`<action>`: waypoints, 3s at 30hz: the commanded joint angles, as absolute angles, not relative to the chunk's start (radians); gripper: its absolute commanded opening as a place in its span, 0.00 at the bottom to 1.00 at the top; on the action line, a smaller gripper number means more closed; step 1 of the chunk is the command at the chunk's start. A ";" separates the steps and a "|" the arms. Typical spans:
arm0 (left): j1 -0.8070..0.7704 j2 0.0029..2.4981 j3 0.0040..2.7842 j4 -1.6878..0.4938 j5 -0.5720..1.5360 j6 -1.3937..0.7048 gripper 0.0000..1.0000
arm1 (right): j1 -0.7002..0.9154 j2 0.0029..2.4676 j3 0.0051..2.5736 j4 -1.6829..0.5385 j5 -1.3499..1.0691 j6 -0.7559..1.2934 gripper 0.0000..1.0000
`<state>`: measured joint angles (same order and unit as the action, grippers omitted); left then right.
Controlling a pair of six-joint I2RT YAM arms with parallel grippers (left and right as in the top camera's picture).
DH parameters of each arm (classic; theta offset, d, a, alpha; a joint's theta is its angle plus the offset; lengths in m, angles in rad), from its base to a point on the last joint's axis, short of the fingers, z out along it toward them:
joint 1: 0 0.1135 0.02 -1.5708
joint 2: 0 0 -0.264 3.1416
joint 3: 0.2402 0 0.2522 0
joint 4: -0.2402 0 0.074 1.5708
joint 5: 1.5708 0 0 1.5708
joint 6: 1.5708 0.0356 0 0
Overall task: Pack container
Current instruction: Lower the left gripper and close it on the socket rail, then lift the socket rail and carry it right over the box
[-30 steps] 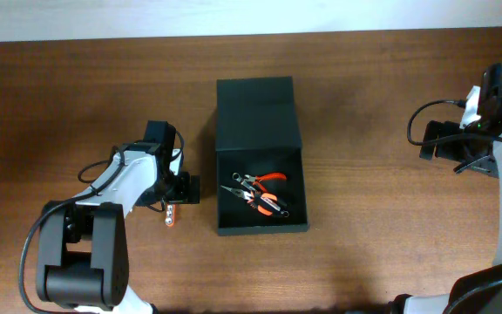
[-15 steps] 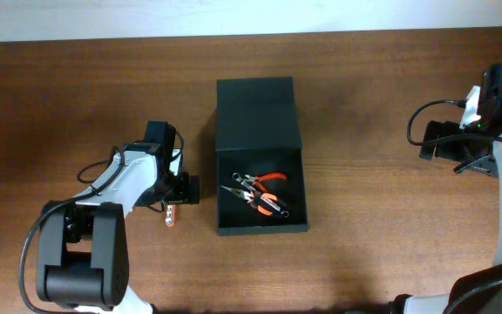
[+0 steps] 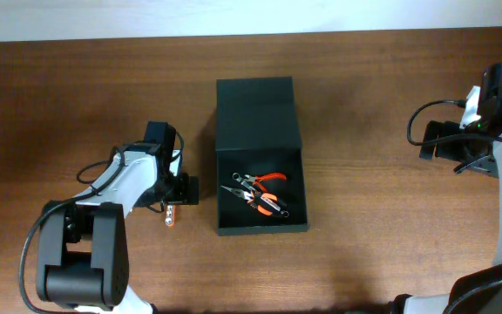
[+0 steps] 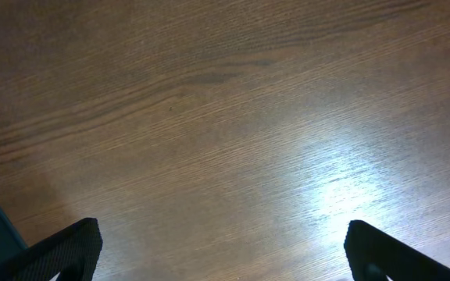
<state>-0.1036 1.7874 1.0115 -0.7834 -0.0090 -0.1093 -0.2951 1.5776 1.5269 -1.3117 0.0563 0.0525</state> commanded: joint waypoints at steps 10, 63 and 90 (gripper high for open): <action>-0.104 1.773 0.995 -0.785 -0.008 -0.120 0.47 | -0.302 1.579 1.525 -1.311 0.064 0.057 0.99; -0.450 1.525 1.525 -1.063 0.064 -0.112 0.05 | -0.302 1.579 1.525 -1.311 0.064 0.057 0.99; -0.626 1.826 1.523 -1.054 0.179 -0.111 0.05 | -0.302 1.579 1.525 -1.311 0.064 0.057 0.99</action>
<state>-0.6197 1.8133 1.5093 -1.0443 0.1257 -0.1207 -0.2951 1.5776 1.5265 -1.3113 0.0563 0.0528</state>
